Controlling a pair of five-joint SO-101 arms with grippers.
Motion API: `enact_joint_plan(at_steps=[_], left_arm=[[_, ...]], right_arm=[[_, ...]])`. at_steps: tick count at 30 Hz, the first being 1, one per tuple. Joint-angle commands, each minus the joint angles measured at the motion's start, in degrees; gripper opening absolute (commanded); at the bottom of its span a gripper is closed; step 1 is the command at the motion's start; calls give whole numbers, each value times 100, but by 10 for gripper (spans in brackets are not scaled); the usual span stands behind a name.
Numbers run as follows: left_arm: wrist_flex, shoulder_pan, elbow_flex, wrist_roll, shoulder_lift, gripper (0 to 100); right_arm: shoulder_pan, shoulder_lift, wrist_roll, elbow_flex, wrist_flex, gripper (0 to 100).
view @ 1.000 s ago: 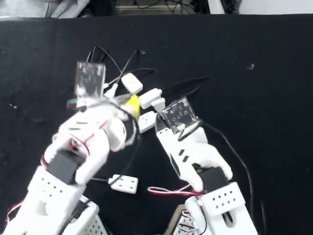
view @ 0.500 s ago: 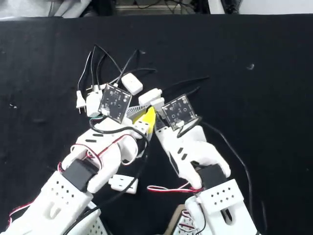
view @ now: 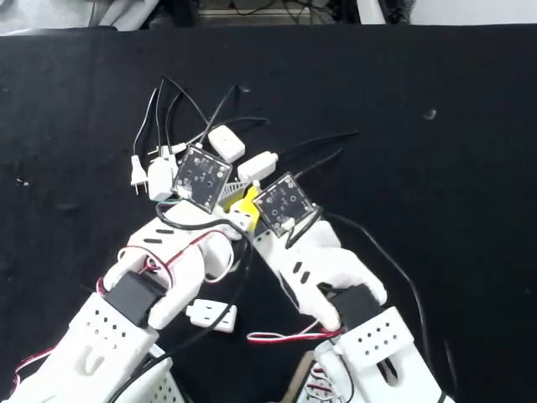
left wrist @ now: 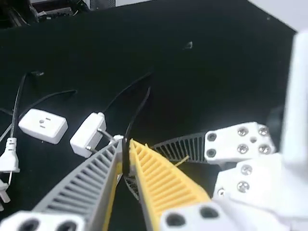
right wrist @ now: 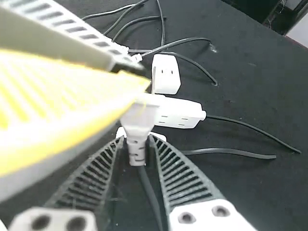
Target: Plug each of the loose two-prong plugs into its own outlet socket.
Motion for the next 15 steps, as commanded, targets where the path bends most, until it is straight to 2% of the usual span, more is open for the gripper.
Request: enact_joint_plan(at_steps=[1, 8, 15], left_arm=[[202, -48, -215, -88, -97, 30], [141, -277, 75, -97, -97, 31], [123, -303, 119, -97, -97, 33]], right_arm=[[-70, 57, 79, -295, 35, 11], [-193, 13, 70, -400, 229, 11], [-325, -875, 97, -374, 747, 11]])
